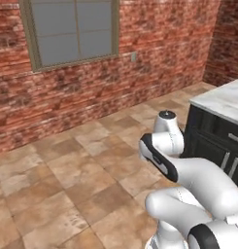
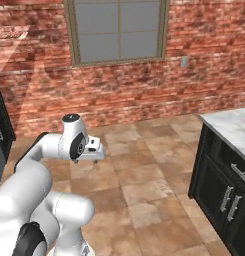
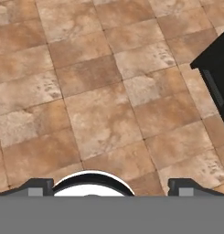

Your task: Four empty soda cans are scattered around the kitchen. Gather all the cans and cluster them next to the stove for recycling.

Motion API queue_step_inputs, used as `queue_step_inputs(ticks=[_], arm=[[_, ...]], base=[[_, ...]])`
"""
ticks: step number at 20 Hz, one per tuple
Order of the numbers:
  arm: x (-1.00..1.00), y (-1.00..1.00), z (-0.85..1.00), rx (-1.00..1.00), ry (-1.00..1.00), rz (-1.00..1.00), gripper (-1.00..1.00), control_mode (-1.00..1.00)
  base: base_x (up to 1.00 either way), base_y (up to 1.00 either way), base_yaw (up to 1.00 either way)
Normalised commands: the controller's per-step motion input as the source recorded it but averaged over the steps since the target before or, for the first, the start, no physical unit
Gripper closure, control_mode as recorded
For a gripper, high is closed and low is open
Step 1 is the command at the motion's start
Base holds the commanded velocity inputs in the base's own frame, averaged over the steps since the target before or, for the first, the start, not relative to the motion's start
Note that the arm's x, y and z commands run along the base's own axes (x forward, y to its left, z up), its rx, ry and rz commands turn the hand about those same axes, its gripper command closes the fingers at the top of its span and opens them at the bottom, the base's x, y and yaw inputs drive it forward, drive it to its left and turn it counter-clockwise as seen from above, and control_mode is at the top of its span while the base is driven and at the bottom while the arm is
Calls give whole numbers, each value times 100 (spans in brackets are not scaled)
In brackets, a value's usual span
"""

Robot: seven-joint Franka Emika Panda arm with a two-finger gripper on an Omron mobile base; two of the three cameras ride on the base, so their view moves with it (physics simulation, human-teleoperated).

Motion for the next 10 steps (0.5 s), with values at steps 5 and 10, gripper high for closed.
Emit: queue_step_inputs(ticks=[5, 10], arm=[[0, 0, 0, 0, 0, 0, -100, 100], [0, 0, 0, 0, 0, 0, -100, 100]], base=[[100, 48, 0], [100, 28, 0]])
